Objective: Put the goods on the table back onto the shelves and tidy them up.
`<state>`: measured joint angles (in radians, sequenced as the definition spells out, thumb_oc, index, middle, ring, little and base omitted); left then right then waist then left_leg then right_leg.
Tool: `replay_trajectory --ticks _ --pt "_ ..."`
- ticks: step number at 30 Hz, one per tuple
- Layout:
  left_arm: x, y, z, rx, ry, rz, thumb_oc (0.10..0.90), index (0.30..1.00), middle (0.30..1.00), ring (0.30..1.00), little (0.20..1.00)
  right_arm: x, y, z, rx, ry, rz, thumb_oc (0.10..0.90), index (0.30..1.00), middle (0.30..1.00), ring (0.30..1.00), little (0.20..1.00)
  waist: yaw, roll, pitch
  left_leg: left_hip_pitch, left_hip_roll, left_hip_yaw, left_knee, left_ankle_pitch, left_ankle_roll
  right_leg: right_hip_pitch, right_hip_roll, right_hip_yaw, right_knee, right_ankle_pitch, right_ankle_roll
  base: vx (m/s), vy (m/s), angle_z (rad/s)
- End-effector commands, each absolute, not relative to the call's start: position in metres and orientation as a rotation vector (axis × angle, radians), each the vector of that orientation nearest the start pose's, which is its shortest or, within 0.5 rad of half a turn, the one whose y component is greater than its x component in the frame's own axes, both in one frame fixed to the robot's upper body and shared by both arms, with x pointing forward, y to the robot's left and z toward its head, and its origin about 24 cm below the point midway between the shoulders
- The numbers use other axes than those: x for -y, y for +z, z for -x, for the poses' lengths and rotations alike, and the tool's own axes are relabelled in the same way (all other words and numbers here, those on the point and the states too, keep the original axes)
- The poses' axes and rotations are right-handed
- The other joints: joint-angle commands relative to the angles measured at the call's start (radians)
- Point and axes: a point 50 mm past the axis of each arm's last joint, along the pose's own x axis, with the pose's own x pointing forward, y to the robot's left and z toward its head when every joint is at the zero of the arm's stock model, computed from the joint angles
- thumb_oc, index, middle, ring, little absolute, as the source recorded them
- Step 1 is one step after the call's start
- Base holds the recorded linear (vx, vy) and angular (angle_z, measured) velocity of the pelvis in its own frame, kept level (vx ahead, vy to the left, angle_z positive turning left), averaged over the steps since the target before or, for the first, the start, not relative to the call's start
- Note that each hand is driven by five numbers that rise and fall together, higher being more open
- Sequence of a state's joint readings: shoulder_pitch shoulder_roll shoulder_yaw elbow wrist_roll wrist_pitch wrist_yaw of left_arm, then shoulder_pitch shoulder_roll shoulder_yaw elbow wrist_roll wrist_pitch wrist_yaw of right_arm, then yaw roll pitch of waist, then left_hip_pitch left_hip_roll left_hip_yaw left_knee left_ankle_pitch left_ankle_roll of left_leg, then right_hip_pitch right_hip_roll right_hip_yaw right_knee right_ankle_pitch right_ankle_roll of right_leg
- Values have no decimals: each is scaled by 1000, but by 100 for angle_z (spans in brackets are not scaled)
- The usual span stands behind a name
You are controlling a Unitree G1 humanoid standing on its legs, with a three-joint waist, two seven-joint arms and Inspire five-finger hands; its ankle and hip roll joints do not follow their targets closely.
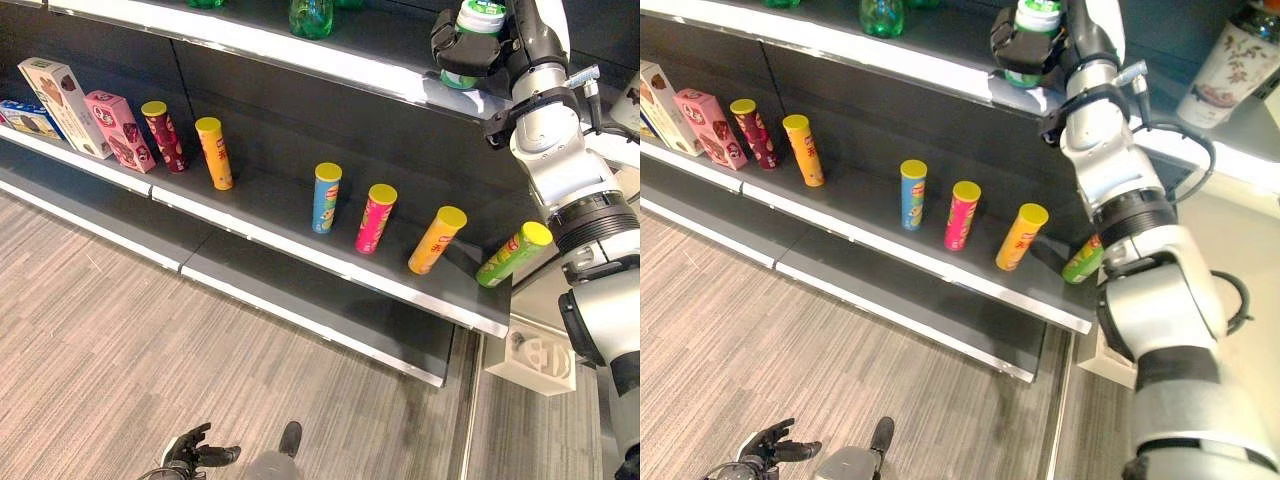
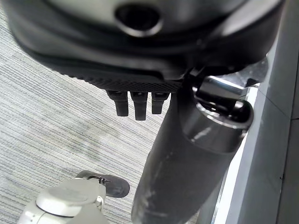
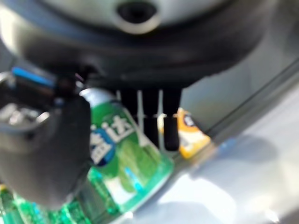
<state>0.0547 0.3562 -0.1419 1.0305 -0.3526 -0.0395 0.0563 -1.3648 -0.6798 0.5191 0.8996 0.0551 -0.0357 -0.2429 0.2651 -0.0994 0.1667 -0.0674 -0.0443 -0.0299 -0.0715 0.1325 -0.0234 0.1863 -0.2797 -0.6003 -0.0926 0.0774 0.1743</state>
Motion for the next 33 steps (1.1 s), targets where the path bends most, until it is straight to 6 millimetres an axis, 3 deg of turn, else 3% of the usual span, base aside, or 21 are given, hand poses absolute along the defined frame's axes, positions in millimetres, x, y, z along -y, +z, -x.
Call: replay_trajectory --ticks 1,6,7,15,24,27,33 --pt "-282 -128 -127 -959 291 -190 800 900 900 900 900 200 398 -382 708 -355 831 400 300 300 300 300 42 -7 -51 63 45 -15 -16 -145 -60 23 -45 -7 32 35 85 0 0 0" --pt "-282 -128 -127 -957 292 -192 800 900 900 900 900 204 399 -383 695 -374 840 400 300 300 300 300 42 -9 -51 61 45 -17 -16 -144 -61 22 -43 -9 33 34 85 -13 9 0" --pt "-274 -127 -137 -913 289 -213 800 900 900 900 900 201 393 -385 692 -374 828 400 300 300 300 300 33 -12 -48 49 34 -17 -16 -122 -50 11 -55 -22 37 50 80 -66 45 1" --pt "-277 -130 -128 -970 253 -202 800 900 900 900 900 227 397 -386 583 -442 904 400 300 300 300 300 50 -11 -44 55 44 -27 -15 -139 -62 25 -38 -17 32 30 84 14 -13 4" --pt "-277 -130 -128 -970 253 -202 800 900 900 900 900 227 397 -386 583 -442 904 400 300 300 300 300 50 -11 -44 55 44 -27 -15 -139 -62 26 -38 -17 32 30 84 0 0 1" --pt "-276 -130 -128 -967 239 -209 800 900 900 900 900 241 393 -385 549 -476 909 400 300 300 300 300 60 -5 -41 39 40 -38 -16 -131 -64 17 -39 -28 31 30 85 0 0 0" --pt "-279 -130 -126 -974 247 -209 800 900 900 900 900 240 391 -386 544 -467 905 400 300 300 300 300 59 -1 -43 41 39 -42 -16 -132 -64 24 -38 -35 28 28 85 0 0 6"
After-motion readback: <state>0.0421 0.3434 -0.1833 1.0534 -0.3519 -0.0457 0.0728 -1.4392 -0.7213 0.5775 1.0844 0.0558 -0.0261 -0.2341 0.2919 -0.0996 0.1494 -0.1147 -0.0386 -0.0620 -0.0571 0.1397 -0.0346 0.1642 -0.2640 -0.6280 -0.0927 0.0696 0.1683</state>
